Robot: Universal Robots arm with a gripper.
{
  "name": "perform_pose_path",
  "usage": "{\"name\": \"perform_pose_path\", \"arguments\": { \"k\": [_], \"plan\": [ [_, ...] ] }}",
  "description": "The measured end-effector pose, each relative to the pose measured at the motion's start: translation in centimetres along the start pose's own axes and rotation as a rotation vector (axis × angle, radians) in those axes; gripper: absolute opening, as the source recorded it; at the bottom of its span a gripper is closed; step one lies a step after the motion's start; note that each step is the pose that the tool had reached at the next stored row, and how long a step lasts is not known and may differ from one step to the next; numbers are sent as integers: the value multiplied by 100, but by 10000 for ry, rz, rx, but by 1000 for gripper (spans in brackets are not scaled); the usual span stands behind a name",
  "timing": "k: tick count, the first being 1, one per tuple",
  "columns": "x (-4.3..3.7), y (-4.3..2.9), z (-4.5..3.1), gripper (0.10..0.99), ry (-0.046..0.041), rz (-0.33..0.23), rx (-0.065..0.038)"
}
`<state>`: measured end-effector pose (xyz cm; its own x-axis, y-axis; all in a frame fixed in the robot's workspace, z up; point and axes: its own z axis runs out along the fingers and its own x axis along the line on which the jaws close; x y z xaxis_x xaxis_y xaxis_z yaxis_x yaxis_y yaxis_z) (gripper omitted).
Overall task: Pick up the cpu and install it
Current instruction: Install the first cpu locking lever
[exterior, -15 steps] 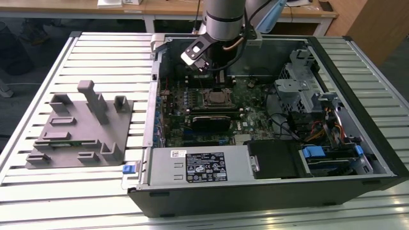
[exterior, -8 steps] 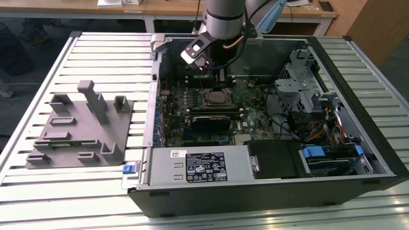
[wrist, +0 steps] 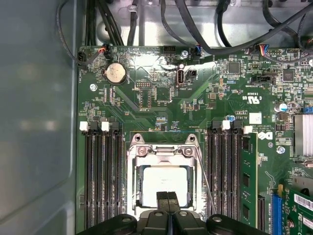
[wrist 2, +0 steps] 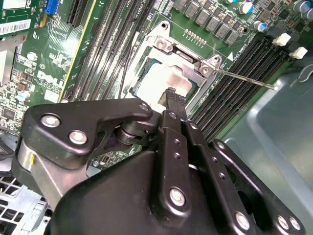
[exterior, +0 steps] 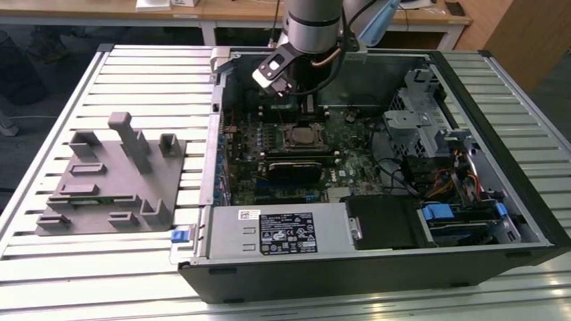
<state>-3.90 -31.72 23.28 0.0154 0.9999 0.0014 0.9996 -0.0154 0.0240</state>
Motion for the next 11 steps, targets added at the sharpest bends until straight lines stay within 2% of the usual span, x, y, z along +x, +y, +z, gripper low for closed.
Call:
{"name": "perform_pose_path", "arguments": {
  "k": [11],
  "plan": [
    [0,1,-31,106,-1,1,1]
  ]
}}
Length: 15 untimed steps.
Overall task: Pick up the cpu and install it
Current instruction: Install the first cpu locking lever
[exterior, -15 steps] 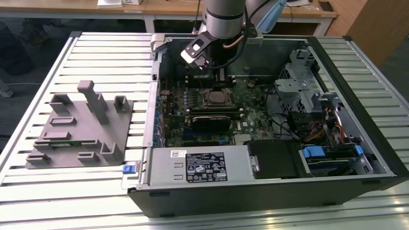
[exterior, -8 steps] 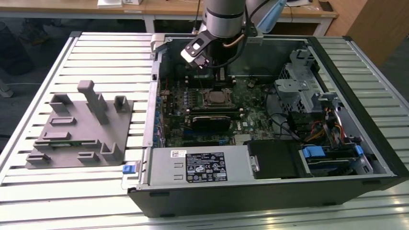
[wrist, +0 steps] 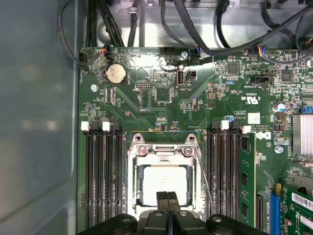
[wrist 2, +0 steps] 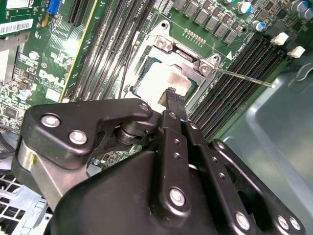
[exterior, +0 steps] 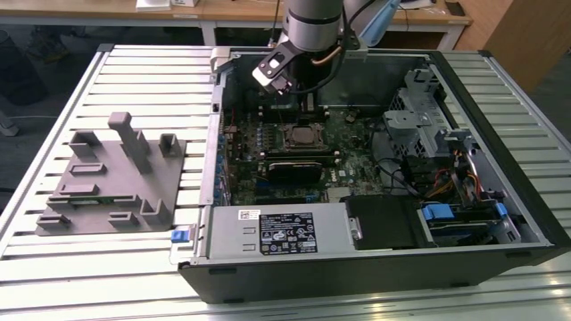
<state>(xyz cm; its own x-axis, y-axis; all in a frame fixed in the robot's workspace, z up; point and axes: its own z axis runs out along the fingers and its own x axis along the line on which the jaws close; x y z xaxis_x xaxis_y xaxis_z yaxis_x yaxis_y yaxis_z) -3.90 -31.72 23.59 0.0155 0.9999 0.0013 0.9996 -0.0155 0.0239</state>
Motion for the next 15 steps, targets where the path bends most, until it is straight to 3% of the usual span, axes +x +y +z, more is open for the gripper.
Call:
{"name": "perform_pose_path", "arguments": {
  "k": [15],
  "plan": [
    [0,2,-76,106,0,0,0]
  ]
}}
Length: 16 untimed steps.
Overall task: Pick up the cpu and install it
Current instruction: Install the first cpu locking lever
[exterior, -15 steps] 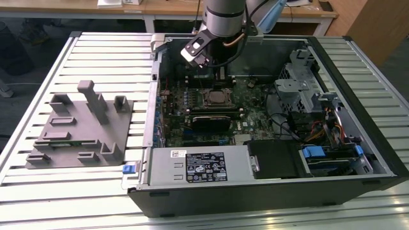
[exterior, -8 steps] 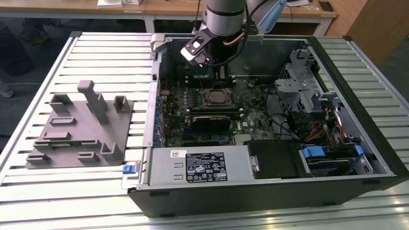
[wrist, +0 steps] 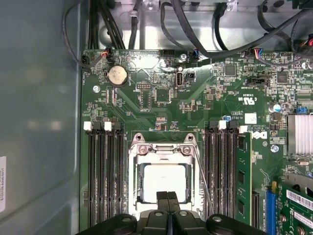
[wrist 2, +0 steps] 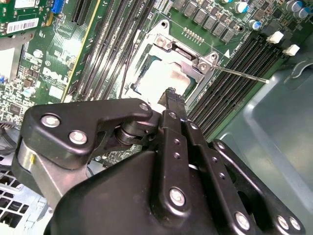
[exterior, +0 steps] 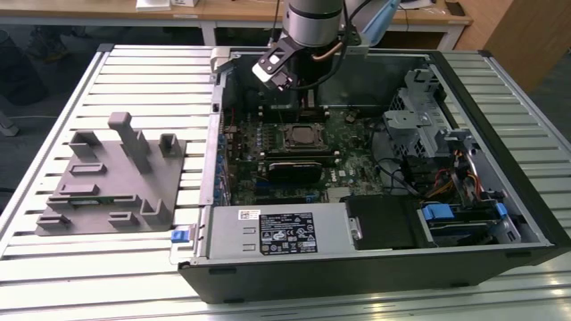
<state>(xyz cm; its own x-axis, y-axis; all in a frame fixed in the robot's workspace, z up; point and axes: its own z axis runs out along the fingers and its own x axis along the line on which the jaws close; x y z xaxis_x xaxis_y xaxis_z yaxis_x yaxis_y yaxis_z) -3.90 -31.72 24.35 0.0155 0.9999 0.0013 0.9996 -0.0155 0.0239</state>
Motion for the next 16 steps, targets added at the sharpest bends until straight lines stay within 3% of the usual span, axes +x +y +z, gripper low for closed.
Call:
{"name": "perform_pose_path", "arguments": {
  "k": [16],
  "plan": [
    [0,1,-47,106,-1,0,0]
  ]
}}
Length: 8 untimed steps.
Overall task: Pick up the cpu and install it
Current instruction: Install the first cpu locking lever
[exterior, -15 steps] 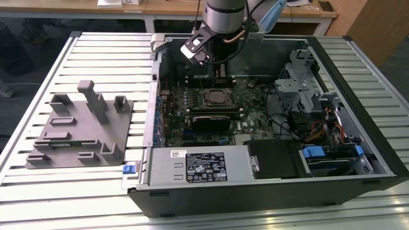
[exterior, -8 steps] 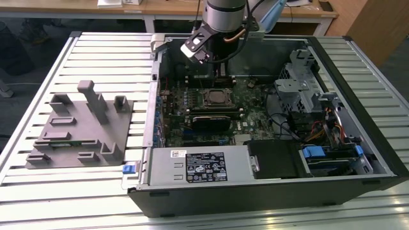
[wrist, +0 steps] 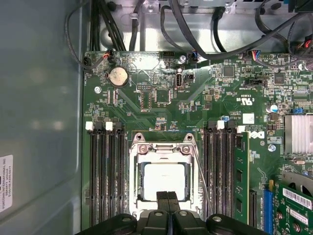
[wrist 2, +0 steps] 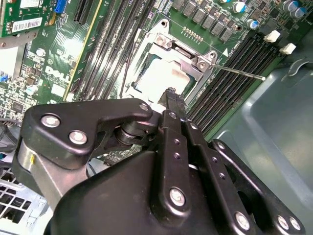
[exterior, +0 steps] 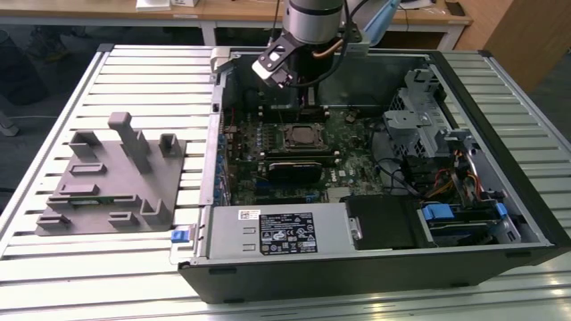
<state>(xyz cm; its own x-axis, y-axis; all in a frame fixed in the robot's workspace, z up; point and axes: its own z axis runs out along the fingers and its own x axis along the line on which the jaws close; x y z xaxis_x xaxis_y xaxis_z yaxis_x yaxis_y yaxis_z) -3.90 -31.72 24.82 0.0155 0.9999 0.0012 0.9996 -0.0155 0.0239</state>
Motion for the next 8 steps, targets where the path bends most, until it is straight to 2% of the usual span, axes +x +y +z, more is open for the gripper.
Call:
{"name": "perform_pose_path", "arguments": {
  "k": [8],
  "plan": [
    [0,1,-28,106,1,0,-1]
  ]
}}
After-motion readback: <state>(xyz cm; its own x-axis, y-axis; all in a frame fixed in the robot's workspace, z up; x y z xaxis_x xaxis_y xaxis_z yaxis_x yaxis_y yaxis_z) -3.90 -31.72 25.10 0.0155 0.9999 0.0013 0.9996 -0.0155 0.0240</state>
